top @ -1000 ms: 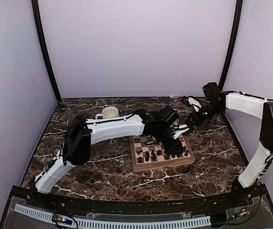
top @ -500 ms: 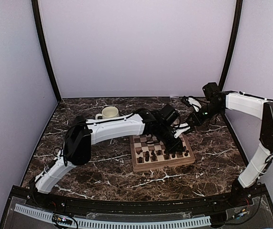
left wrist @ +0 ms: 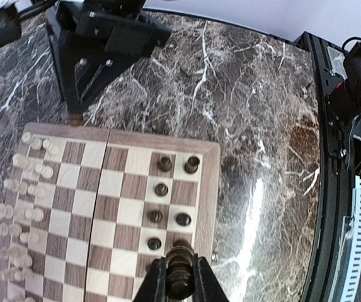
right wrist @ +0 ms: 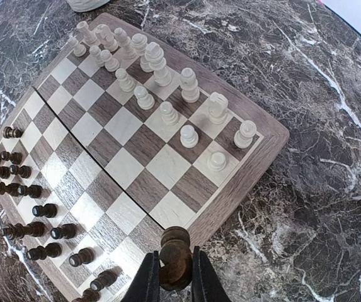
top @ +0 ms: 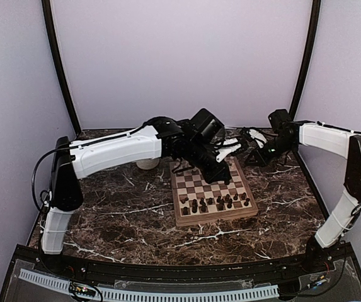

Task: Set up the chess pieces on the board
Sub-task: Pick up the king from b8, then place the king at e8.

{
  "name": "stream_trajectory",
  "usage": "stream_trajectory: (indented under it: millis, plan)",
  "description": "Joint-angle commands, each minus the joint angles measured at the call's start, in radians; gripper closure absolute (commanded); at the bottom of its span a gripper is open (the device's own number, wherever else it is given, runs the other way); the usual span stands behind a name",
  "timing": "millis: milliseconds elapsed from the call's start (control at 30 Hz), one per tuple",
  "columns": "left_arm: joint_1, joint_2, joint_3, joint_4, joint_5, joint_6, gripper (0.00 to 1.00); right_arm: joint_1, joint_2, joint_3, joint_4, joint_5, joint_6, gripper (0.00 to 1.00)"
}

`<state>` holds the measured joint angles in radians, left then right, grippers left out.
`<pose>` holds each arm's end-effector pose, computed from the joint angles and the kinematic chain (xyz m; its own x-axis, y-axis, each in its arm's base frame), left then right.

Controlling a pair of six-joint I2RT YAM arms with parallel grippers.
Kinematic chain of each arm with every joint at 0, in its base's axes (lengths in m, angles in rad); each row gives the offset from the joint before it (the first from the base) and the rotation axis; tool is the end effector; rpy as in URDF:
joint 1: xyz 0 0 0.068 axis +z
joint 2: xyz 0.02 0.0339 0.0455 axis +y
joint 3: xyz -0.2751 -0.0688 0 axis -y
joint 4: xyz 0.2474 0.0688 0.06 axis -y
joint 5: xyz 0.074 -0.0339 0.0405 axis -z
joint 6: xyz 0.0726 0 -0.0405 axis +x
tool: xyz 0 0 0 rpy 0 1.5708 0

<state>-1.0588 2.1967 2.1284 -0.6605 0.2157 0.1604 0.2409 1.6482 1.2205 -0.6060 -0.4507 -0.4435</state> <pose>0.2511 -0.4785 0.2829 -0.1736 0.6273 -0.7592 0.9700 0.2423 -0.0216 0.3446 0.1172 0.2200 -0.5686 -0.5374 -0.6227 -0.7475 0.6536 0.1185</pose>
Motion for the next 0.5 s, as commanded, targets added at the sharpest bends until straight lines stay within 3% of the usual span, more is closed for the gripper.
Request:
stream_trajectory:
  millis: [0, 467]
  plan:
    - [-0.014, -0.055, -0.126, -0.044, -0.044, 0.003, 1.00, -0.007, -0.024, -0.006, 0.017, 0.000, -0.003, 0.96]
    - [-0.025, -0.045, -0.267, 0.067, -0.093, 0.001, 1.00, -0.006, -0.016, -0.007, 0.015, -0.005, -0.003, 0.96]
